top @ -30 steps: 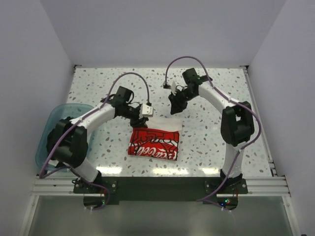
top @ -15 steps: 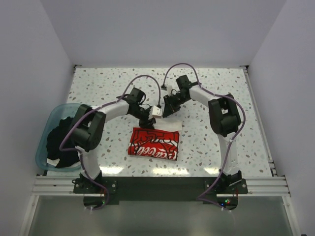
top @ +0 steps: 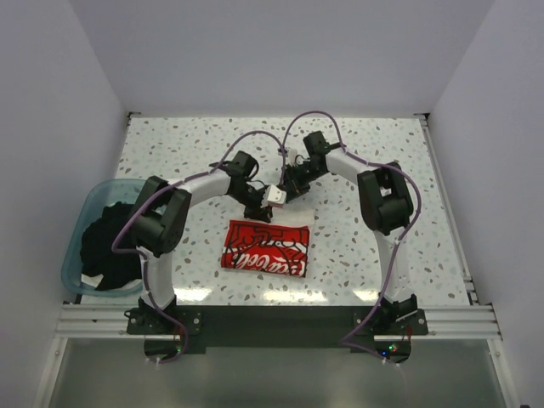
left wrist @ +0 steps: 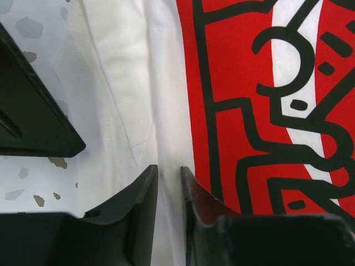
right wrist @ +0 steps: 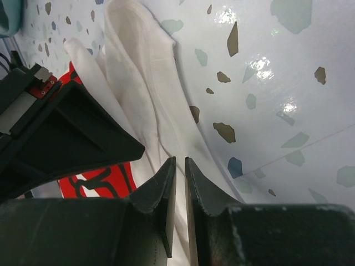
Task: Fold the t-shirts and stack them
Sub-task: Fold the tshirt
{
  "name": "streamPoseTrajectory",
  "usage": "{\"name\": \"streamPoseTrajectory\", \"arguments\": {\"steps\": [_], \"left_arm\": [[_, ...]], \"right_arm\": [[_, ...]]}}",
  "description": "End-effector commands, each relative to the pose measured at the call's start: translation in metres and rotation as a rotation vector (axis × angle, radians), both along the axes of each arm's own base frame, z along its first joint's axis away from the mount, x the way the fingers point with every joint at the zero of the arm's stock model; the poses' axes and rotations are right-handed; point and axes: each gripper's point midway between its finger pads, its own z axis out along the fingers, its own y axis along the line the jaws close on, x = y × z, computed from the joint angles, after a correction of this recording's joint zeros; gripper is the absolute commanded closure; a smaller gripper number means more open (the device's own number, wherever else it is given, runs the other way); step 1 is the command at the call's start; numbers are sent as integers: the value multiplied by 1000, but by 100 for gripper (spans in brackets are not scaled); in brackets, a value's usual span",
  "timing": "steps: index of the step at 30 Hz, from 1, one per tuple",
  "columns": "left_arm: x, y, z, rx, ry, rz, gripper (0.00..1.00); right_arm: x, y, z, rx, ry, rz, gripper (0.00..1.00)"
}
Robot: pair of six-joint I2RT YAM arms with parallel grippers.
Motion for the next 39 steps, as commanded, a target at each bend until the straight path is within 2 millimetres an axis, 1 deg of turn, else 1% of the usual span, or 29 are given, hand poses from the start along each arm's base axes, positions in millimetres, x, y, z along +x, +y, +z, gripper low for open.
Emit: {"name": "streamPoseTrajectory", "arguments": {"steps": [1, 2, 3, 10, 12, 13, 14, 16, 17, 18, 20, 21, 23, 24, 28, 31, 36, 39], "left_arm": [[-9, -4, 12, -32, -21, -60, 69], [-11, -3, 12, -28, -21, -63, 66], [-13, -2, 10, -25, -18, -63, 66], [-15, -5, 2, 18, -23, -65, 66], [-14, -6, 1, 27, -26, -67, 72], [-15, -7, 1, 28, -29, -73, 76], [-15, -7, 2, 24, -31, -74, 86], [-15, -9, 9, 10, -46, -80, 96], [-15, -9, 12, 3, -55, -83, 100], [-15, -10, 20, -10, -73, -85, 100], [-15, -12, 29, -22, -102, -81, 100], [-15, -13, 36, -33, -131, -85, 100], [-16, -14, 39, -32, -166, -88, 100], [-17, -14, 46, -36, -189, -92, 100], [-19, -18, 57, -43, -247, -100, 100], [-14, -20, 66, -52, -271, -76, 100], [3, -25, 88, -81, -370, -48, 100], [14, -25, 91, -75, -402, -37, 100]], "right_arm": [[9, 11, 16, 64, -21, 8, 85], [8, 12, 16, 65, -20, 10, 85], [8, 11, 16, 66, -20, 10, 85], [3, 11, 18, 74, -12, 19, 85], [2, 12, 19, 83, -8, 23, 85], [1, 13, 20, 88, -6, 27, 85], [0, 14, 19, 90, -3, 29, 85], [-5, 19, 19, 98, 8, 43, 86], [-9, 22, 15, 99, 17, 58, 87], [-11, 24, 15, 105, 21, 67, 87], [-16, 28, 11, 107, 23, 88, 87], [-21, 31, 5, 109, 44, 101, 88], [-26, 35, -1, 114, 66, 119, 88], [-28, 37, -5, 113, 81, 128, 88], [-36, 36, -28, 94, 140, 141, 89], [-40, 35, -37, 88, 160, 150, 89], [-46, 33, -42, 91, 194, 163, 89], [-50, 32, -45, 93, 214, 171, 89]]}}
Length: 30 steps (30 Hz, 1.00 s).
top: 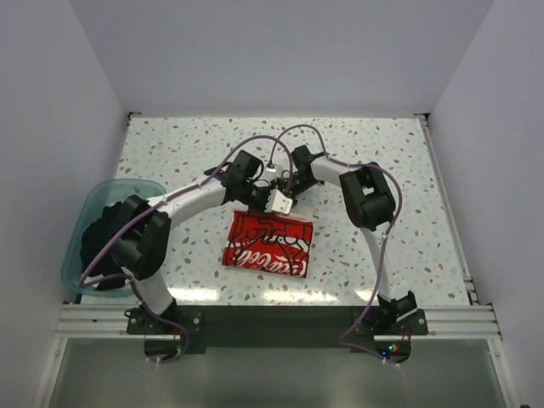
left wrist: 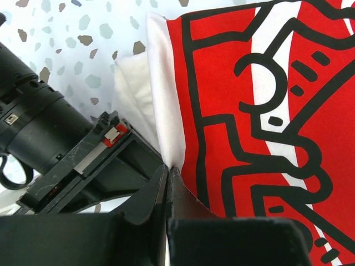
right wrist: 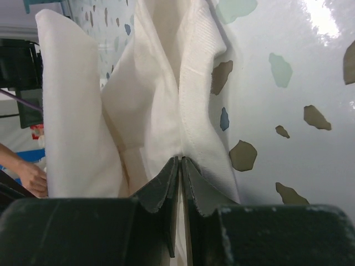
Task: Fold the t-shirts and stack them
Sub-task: Fold the tshirt
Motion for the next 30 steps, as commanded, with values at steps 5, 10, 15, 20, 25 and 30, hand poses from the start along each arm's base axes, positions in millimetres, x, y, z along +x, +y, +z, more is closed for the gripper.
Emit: {"name": "streamPoseTrajectory", "arguments": {"steps": [5, 10, 15, 20, 25, 30], "left_arm": [[44, -8, 35, -60, -158, 42, 100], [69, -7, 40, -75, -217, 69, 100], [78, -6, 34, -72, -234, 67, 100], [79, -5, 29, -77, -245, 82, 100], [82, 3, 29, -79, -323, 116, 100], [84, 12, 37, -78, -331, 174, 67]], "right_arm": [[-11, -8, -22, -38, 15, 51, 89], [-15, -9, -24, -38, 32, 60, 89], [-15, -9, -22, -31, 34, 64, 89], [-10, -9, -17, -34, 18, 66, 88], [-4, -9, -8, -44, -19, 80, 79], [10, -12, 7, -86, -105, 94, 71]]}}
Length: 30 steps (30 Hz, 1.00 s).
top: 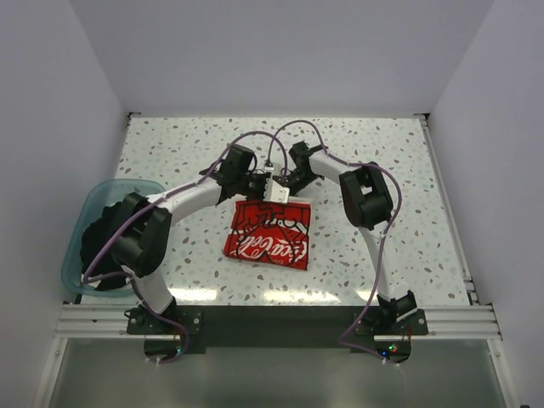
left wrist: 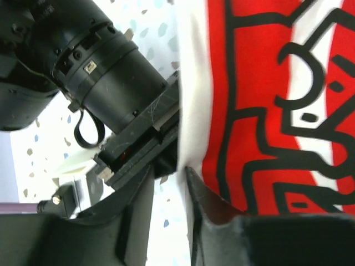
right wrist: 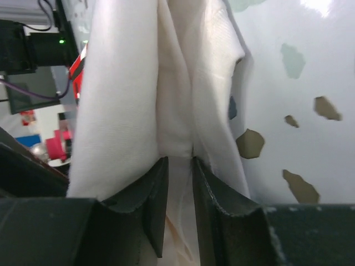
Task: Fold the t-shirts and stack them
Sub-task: Fold the tshirt
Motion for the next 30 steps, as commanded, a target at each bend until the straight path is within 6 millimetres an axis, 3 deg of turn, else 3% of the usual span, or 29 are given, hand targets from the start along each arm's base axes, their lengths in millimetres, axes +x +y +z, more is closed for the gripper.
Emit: {"name": "streamPoseTrajectory", "arguments": {"steps": [1, 6, 9, 12, 13, 15, 18, 19, 24, 25, 30], "left_arm": [[19, 5, 42, -69, -128, 65, 65], [7, 15, 80, -178, -85, 83, 56], [-11, 30, 83, -173, 48, 91, 55], [-15, 46, 83, -177, 155, 97, 55], [-19, 59, 71, -157, 232, 122, 54], [-22, 66, 68, -165, 298, 115, 52], [-8, 78, 57, -130, 346, 153, 49], [-6, 82, 43, -109, 389, 165, 48], [17, 86, 22, -37, 419, 176, 46], [18, 87, 11, -22, 457, 179, 46], [26, 86, -6, 15, 504, 162, 45]], "right_arm": [[17, -6, 2, -59, -131, 39, 70], [29, -13, 20, -105, -223, 77, 68], [34, -17, 33, -116, -284, 111, 67], [39, -21, 48, -133, -342, 123, 65], [42, -22, 53, -135, -362, 123, 64], [45, -25, 59, -151, -397, 130, 63], [47, -34, 60, -182, -423, 130, 61], [48, -39, 57, -192, -412, 123, 61], [42, -64, 57, -211, -306, 85, 58], [47, -73, 59, -210, -302, 60, 57], [57, -99, 66, -204, -298, 19, 53]]}}
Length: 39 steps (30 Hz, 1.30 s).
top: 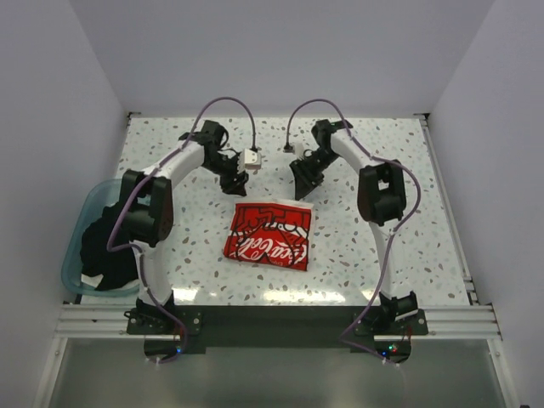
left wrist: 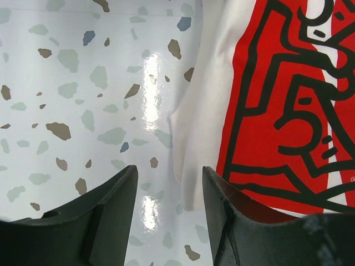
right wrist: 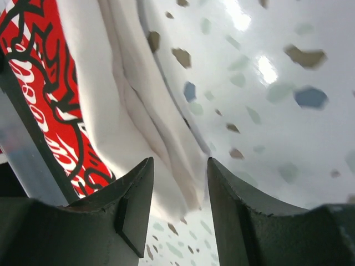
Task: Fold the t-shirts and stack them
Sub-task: Fold the tshirt
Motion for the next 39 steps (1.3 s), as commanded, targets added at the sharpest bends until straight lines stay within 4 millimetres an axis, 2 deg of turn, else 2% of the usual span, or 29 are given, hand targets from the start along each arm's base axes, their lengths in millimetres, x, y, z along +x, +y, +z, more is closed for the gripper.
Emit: {"name": "streamPoseTrajectory", "arguments": {"steps": [1, 4, 6, 8, 15, 17, 22, 25, 26, 28, 31, 32, 34, 35, 38, 39], "left_arm": [[2, 0, 4, 1, 17, -37, 45], [0, 1, 0, 11, 43, -62, 45], [-5, 2, -1, 19, 60, -84, 44], [-10, 4, -5, 28, 75, -97, 44], [-26, 10, -14, 53, 136, -128, 44], [-27, 12, -18, 64, 139, -130, 44], [-22, 11, -24, 68, 139, -124, 46], [-19, 12, -25, 75, 140, -119, 50], [-19, 13, -26, 83, 139, -117, 52], [-18, 14, -27, 89, 136, -113, 54], [-15, 13, -27, 90, 131, -101, 63], [-14, 13, -27, 89, 130, -98, 69], [-13, 12, -25, 88, 134, -92, 78], [-13, 10, -23, 79, 129, -96, 86], [-11, 5, -13, 66, 114, -98, 100], [-11, 1, -8, 56, 102, -102, 100]], "right_arm": [[3, -20, 42, 49, -46, -12, 52], [-5, -21, 45, 73, -17, 5, 50], [-13, -22, 48, 83, 8, 19, 44], [-18, -20, 49, 99, 19, 20, 43], [-24, -15, 58, 137, 41, 40, 42], [-31, -16, 56, 126, 56, 59, 42], [-43, -25, 36, 41, 49, 130, 44], [-39, -32, 26, -6, 4, 147, 52], [-39, -35, 22, -30, -5, 157, 59], [-34, -43, 12, -79, -42, 179, 66], [-26, -47, 5, -108, -85, 194, 81], [-23, -49, 4, -117, -103, 201, 91], [-20, -48, 5, -113, -126, 212, 100], [-17, -48, 5, -111, -140, 212, 100], [-10, -47, 4, -116, -185, 219, 100], [-9, -46, 3, -119, -193, 222, 100]]}}
